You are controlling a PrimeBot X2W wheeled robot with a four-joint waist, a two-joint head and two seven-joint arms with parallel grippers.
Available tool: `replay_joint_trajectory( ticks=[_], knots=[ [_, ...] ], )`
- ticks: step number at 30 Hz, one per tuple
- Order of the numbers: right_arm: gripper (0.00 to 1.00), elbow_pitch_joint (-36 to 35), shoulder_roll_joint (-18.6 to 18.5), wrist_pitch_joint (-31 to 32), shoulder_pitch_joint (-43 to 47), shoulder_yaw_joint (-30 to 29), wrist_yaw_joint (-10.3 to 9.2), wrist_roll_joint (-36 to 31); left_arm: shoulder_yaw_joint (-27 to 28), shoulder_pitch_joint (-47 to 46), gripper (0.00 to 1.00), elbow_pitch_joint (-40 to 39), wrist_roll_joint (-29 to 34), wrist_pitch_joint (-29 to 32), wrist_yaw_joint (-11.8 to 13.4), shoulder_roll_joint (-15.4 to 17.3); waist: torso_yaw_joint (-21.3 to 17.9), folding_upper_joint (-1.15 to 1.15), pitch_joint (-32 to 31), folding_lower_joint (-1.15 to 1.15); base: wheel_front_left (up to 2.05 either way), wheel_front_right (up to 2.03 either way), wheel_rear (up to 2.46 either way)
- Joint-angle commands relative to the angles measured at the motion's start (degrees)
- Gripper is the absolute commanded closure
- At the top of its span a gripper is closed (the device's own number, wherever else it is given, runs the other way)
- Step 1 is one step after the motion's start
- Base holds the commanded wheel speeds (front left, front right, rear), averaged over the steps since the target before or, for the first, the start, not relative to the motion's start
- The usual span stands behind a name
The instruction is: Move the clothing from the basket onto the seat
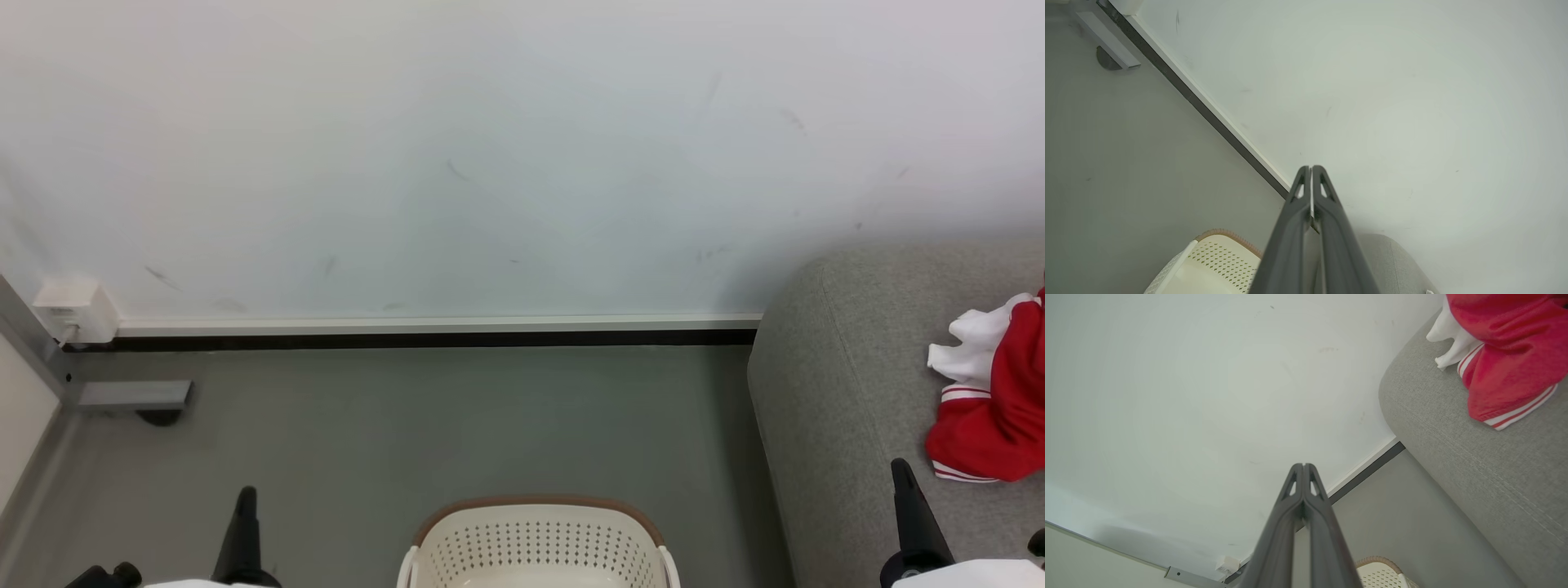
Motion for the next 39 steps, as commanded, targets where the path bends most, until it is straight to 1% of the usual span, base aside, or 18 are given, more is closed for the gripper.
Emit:
replay_joint_trajectory(
  ticks=[1,17,39],
  knots=[
    [1.0,-0.7,-0.17,0.38,-1.41,-0.67,-0.04,1.89,0.33,-1.41,1.0,-1.01,-2.54,0.58,0.07,0.43,0.02,0.0,0.04,0.0,0.0,0.0,0.0],
    [1.0,-0.72,-0.08,2.57,-2.17,-2.23,-0.06,10.8,0.58,-2.41,1.0,-1.93,-12.85,3.23,-0.08,0.51,0.21,0.0,0.36,0.0,0.0,0.0,0.0],
    [1.0,-0.74,-0.26,4.83,-3.03,-3.71,-0.08,21.44,0.86,-3.56,1.0,-2.93,-24.54,6.33,-0.28,0.59,0.47,0.0,0.8,0.0,0.0,0.0,0.0]
  ],
)
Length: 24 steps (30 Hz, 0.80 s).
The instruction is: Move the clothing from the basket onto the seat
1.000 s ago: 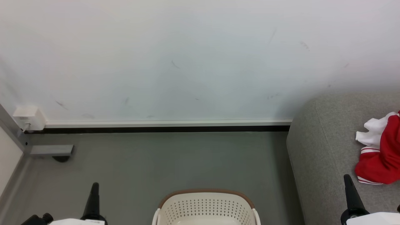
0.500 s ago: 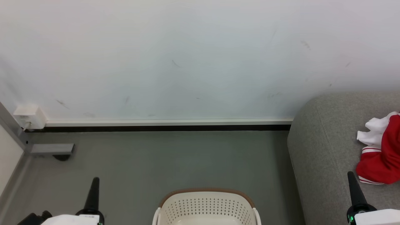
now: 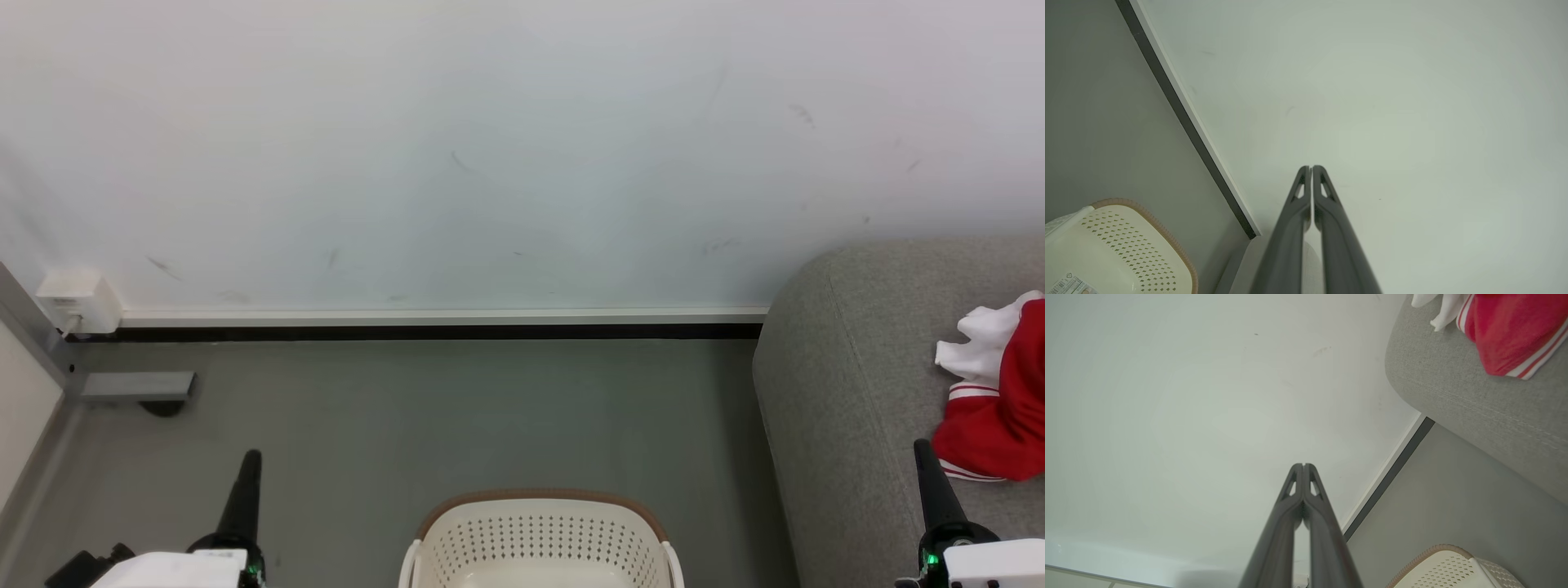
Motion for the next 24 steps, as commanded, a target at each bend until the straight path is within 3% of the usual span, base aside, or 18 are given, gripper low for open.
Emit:
replay_joint_trajectory(
  ticks=[1,24],
  knots=[
    [1.0,-0.38,-0.34,0.45,-0.98,-0.51,-0.08,1.76,0.22,-0.99,1.0,-0.55,-1.78,0.53,-0.22,0.46,0.03,0.0,0.05,0.0,0.0,0.0,0.0],
    [1.0,-0.48,-0.89,2.04,-1.65,-1.23,-0.1,11.03,0.46,-1.94,1.0,-1.44,-11.57,3.14,-0.42,0.52,0.29,0.0,0.49,0.0,0.0,0.0,0.0]
  ],
)
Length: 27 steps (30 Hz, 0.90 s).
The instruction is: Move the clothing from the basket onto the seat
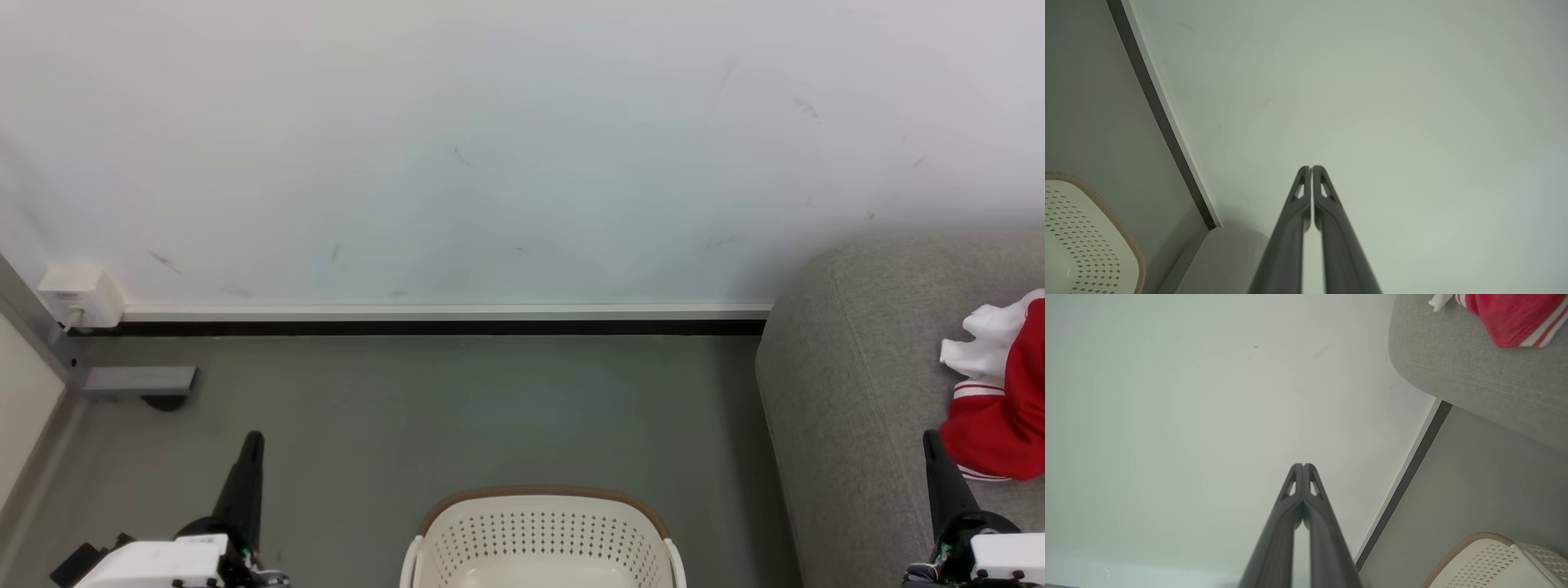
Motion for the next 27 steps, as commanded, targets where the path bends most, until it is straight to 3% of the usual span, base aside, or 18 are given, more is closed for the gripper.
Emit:
replay_joint_trajectory(
  ticks=[1,14,27],
  knots=[
    [1.0,-0.33,-0.62,0.3,-0.7,-0.23,-0.1,1.45,0.19,-0.65,1.0,-0.5,-1.19,0.42,-0.4,0.44,0.02,0.0,0.03,0.0,0.0,0.0,0.0],
    [1.0,-0.41,-1.03,0.87,-1.01,-0.37,-0.12,6.16,0.31,-1.16,1.0,-0.85,-6.43,1.68,-0.48,0.46,0.17,0.0,0.29,0.0,0.0,0.0,0.0],
    [1.0,-0.49,-1.38,0.25,-0.92,0.4,-0.12,6.66,0.3,-1.07,1.0,-0.81,-6.2,1.68,-0.48,0.45,0.17,0.0,0.29,0.0,0.0,0.0,0.0]
  ],
)
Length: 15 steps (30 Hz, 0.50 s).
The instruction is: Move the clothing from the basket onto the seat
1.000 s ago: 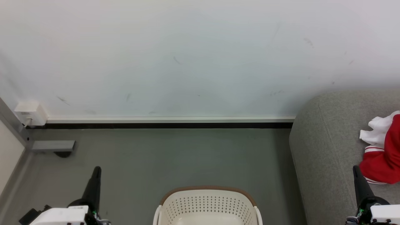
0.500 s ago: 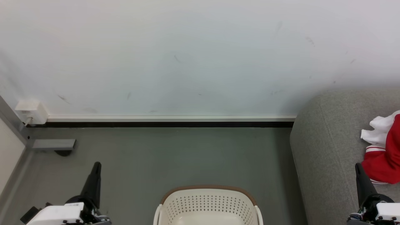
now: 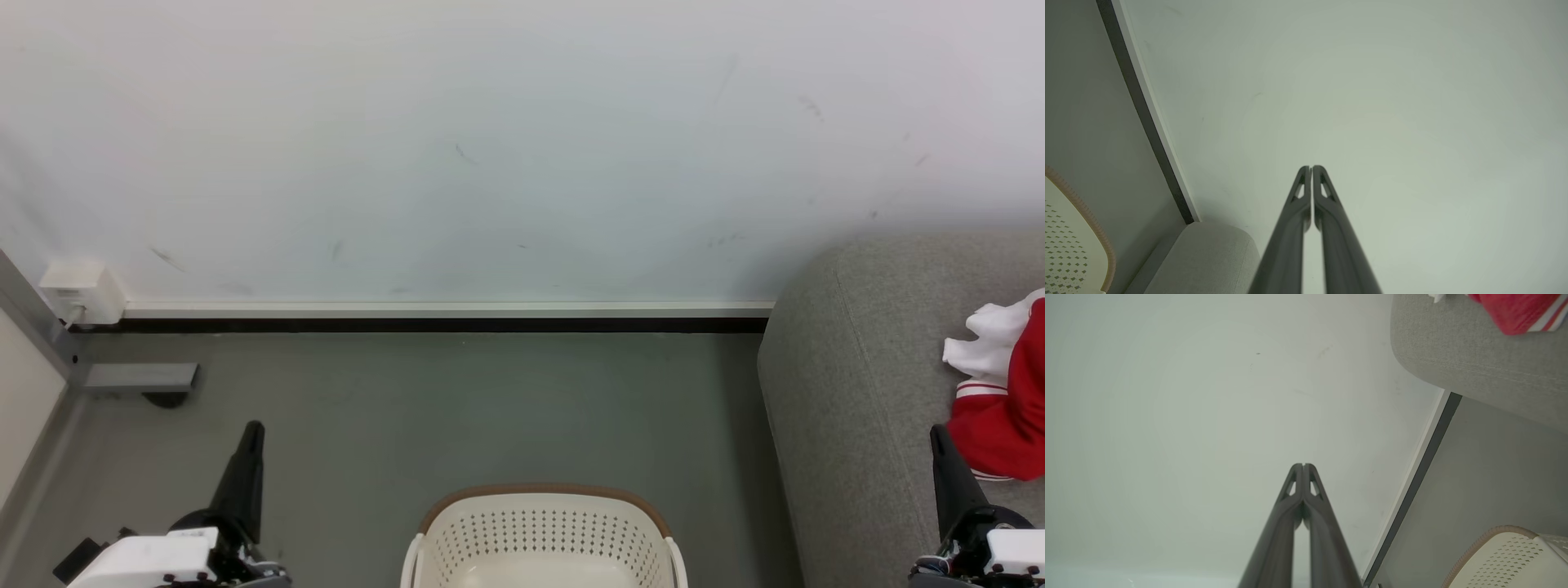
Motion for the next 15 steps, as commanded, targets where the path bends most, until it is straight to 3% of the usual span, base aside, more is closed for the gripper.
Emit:
replay_joint_trajectory(
  ticks=[1,15],
  knots=[
    [1.0,-0.27,-0.34,-0.22,-0.4,0.15,-0.12,0.44,0.15,-0.35,1.0,-0.14,-0.76,0.23,-0.42,0.4,0.0,0.0,0.0,0.0,0.0,0.0,0.0],
    [1.0,-0.41,-1.02,-0.86,-0.33,0.91,-0.12,1.3,0.15,-0.35,1.0,-0.15,-0.77,0.23,-0.42,0.39,0.0,0.0,0.0,0.0,0.0,0.0,0.0]
  ],
)
